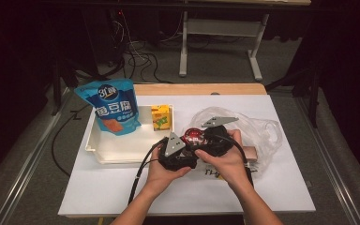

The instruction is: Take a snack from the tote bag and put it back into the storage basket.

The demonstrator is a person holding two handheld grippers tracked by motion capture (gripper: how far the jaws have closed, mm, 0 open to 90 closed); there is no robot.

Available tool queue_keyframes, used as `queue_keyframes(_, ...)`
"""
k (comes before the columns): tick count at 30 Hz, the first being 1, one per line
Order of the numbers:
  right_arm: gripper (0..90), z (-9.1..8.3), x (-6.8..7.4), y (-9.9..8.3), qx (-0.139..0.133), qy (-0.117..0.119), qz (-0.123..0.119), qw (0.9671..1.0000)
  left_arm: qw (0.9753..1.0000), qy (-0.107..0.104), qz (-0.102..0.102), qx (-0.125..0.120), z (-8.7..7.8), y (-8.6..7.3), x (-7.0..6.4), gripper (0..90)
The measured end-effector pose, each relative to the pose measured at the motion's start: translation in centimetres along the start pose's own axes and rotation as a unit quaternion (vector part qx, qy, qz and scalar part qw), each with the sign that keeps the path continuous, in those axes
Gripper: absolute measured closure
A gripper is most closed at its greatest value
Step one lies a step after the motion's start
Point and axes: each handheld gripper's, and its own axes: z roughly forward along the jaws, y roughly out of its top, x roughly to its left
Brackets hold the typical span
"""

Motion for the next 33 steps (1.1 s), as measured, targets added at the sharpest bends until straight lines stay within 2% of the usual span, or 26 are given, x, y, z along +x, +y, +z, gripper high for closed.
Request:
queue_keyframes(3, 19.8, -0.1, -0.2, -0.3, -0.024, 0.018, 0.005, 0.9996, 0.9997, -0.003, -0.025, -0.007, -0.2, -0.2, 0.3, 24.4)
queue_keyframes(5, 15.6, -0.2, -0.3, -0.4, -0.028, 0.02, 0.01, 0.9994, 0.9995, 0.004, -0.03, -0.007, -0.5, -0.4, 0.5, 24.5)
queue_keyframes(10, 14.8, -1.2, -0.7, -0.6, -0.05, 0.033, 0.014, 0.9981, 0.9994, 0.018, -0.028, 0.002, -1.4, -0.8, 1.3, 24.7)
queue_keyframes(13, 14.9, -1.9, -1.1, -0.9, -0.067, 0.044, 0.02, 0.9965, 0.9989, 0.027, -0.039, 0.001, -2.2, -1.0, 2.2, 24.7)
queue_keyframes(15, 15.2, -2.3, -1.5, -1.2, -0.071, 0.038, 0.022, 0.9965, 0.9984, 0.034, -0.044, -0.003, -3.1, -1.0, 2.9, 24.8)
queue_keyframes(18, 15.3, -2.5, -1.9, -1.6, -0.072, 0.034, 0.021, 0.9966, 0.9983, 0.039, -0.043, -0.007, -3.7, -0.9, 3.2, 24.8)
queue_keyframes(23, 15.7, -3.0, -3.0, -2.8, -0.078, 0.018, 0.035, 0.9962, 0.998, 0.044, -0.043, -0.017, -5.2, -0.8, 3.7, 24.8)
queue_keyframes(25, 15.9, -3.6, -3.7, -3.8, -0.09, 0.006, 0.04, 0.9952, 0.9979, 0.047, -0.042, -0.016, -5.4, -0.8, 3.8, 24.8)
queue_keyframes(29, 16.2, -4.3, -4.4, -4.8, -0.095, -0.008, 0.042, 0.9946, 0.9978, 0.05, -0.041, -0.016, -6.3, -1.1, 4.2, 24.8)
queue_keyframes(33, 16.8, -5.5, -5.5, -6.8, -0.102, -0.028, 0.048, 0.9933, 0.9971, 0.06, -0.043, -0.018, -7.1, -1.2, 4.9, 24.9)
